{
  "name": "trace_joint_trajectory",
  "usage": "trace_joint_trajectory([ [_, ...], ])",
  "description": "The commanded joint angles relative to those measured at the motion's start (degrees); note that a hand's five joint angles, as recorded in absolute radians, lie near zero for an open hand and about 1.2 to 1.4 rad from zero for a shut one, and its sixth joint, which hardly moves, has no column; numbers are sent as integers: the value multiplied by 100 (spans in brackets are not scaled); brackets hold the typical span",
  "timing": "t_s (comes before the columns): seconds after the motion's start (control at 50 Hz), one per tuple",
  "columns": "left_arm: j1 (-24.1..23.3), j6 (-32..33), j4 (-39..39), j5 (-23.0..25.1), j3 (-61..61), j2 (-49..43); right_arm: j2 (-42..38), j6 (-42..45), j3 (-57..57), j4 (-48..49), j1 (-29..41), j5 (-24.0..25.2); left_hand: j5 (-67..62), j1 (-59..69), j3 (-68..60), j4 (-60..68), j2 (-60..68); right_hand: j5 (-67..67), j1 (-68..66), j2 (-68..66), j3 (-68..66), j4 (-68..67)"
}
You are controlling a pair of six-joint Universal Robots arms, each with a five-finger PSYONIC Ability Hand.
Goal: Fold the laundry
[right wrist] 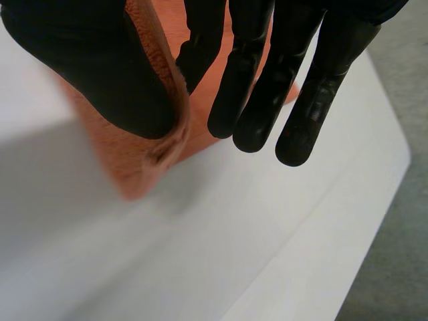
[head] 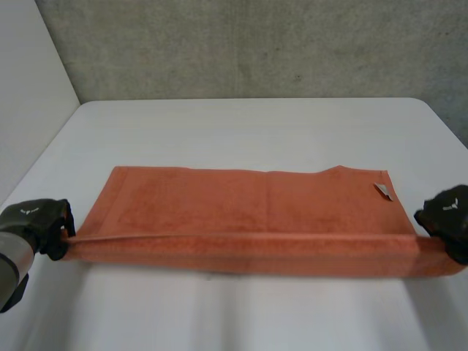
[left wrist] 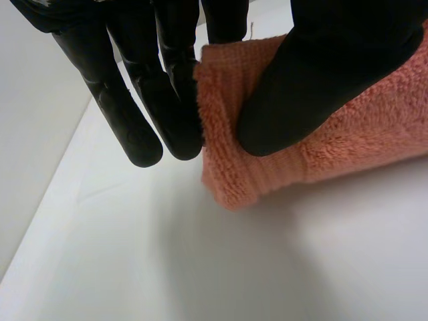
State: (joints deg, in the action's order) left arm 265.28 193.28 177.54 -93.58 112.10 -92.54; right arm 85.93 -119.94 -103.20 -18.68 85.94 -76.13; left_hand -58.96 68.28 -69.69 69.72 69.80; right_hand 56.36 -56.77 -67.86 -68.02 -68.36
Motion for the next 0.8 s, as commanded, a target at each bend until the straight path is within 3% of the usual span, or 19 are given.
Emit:
trace_joint_trajectory([
  [0.02, -169, 8, 912, 51, -653, -1194, -1383, -731, 888, 1286, 685, -183, -1104, 1172, -1031, 1028, 1020, 1364, -2323, -1214, -1198, -1164],
  [0.18, -513, 52, 2152, 7, -1926, -2495, -2684, -864, 1846, 2385, 1056, -798, -1104, 1172, -1031, 1028, 1020, 1364, -2323, -1214, -1198, -1164],
  [0.34, -557, 376, 2347, 24, -3412, -3769, -3617, -811, 2778, 3229, 1214, -904, -1104, 1172, -1031, 1028, 1020, 1364, -2323, -1214, -1198, -1164],
  [0.5, -565, 597, 2513, 86, -4134, -4509, -4311, -776, 3455, 3810, 1363, -939, -1104, 1172, -1031, 1028, 1020, 1364, -2323, -1214, -1198, -1164],
  [0.52, -565, 597, 2514, 86, -4135, -4510, -4443, -785, 3569, 3828, 1390, -948, -1104, 1172, -1031, 1028, 1020, -629, -330, 778, 794, 829],
  [0.54, -583, 605, 2609, 103, -4153, -4597, -4445, -785, 3570, 3828, 1390, -948, -723, 791, -650, 647, 639, -649, -310, 798, 814, 849],
  [0.56, -635, 605, 2715, 112, -4144, -4659, -4523, -794, 3623, 3837, 1399, -965, 2461, -2394, 2534, -2538, -2545, -5112, 4153, 5261, 5277, 5312],
  [0.58, -636, 605, 2716, 112, -4144, -4659, -4524, -794, 3623, 3837, 1399, -966, 2493, -2425, 2566, -2570, -2577, -5156, 4198, 5306, 5322, 5357],
  [0.6, -688, 605, 2812, 156, -4127, -4677, -4541, -802, 3667, 3837, 1399, -1009, 5896, -5828, 5969, -5972, -5980, -5636, 4677, 5786, 5802, 5836],
  [0.64, -759, 597, 2953, 218, -4109, -4677, -4524, -838, 3685, 3837, 1399, -1115, 5471, -5403, 5544, -5547, -5555, -5636, 4677, 5786, 5802, 5836],
  [0.68, -794, 605, 3111, 262, -4065, -4642, -4331, -986, 3624, 3828, 1408, -1377, 5896, -5828, 5969, -5972, -5980, -5636, 4677, 5786, 5802, 5836],
  [0.8, -855, 553, 3603, 297, -3819, -4123, -3680, -1462, 3254, 3828, 1373, -1546, 5896, -5828, 5969, -5972, -5980, -5636, 4677, 5786, 5802, 5836],
])
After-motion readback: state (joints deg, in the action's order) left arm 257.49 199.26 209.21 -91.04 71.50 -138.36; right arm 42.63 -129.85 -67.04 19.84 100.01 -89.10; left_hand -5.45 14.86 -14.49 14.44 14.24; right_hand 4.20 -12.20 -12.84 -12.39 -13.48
